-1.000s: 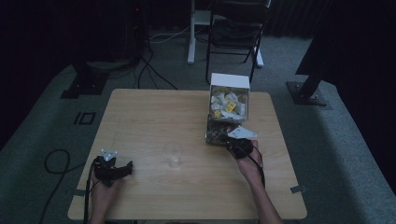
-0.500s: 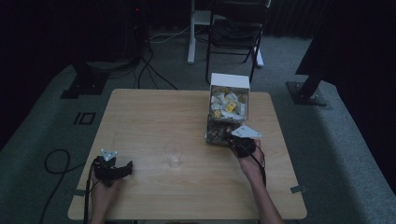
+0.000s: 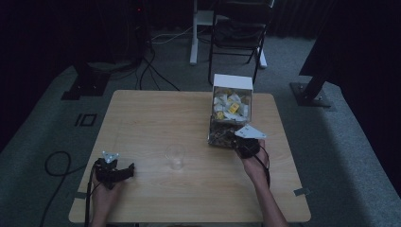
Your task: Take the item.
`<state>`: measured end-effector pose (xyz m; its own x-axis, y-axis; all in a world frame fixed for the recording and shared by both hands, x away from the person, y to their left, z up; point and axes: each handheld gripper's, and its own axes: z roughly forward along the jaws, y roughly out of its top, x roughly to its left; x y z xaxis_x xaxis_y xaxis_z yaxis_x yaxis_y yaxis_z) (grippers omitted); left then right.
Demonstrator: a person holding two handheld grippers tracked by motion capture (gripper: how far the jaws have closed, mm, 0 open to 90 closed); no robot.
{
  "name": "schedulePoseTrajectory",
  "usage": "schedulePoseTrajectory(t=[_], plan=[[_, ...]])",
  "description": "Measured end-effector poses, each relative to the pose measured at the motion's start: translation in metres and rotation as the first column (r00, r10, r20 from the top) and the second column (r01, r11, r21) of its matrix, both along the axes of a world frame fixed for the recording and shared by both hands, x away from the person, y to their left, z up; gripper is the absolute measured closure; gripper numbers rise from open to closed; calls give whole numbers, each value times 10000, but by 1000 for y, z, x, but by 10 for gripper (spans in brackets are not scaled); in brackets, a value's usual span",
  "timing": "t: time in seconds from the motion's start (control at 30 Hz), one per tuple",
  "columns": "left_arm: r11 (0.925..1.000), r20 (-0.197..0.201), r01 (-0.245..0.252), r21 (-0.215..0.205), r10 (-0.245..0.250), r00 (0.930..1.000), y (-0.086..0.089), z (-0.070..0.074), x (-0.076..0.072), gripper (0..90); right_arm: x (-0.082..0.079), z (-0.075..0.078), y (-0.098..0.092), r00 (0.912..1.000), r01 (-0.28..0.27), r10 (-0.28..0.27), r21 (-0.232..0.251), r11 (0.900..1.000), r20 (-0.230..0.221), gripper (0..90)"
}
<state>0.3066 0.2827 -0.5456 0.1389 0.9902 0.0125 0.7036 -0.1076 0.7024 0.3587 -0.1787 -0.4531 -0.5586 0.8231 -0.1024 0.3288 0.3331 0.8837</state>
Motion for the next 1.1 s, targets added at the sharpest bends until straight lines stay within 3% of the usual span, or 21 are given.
schedulePoseTrajectory(t=[1.1], plan=[[10000, 35, -38, -45, 38, 10000, 0, 0, 0, 98, -7, 20, 10, 9985, -347, 348, -16, 9994, 432, 900]])
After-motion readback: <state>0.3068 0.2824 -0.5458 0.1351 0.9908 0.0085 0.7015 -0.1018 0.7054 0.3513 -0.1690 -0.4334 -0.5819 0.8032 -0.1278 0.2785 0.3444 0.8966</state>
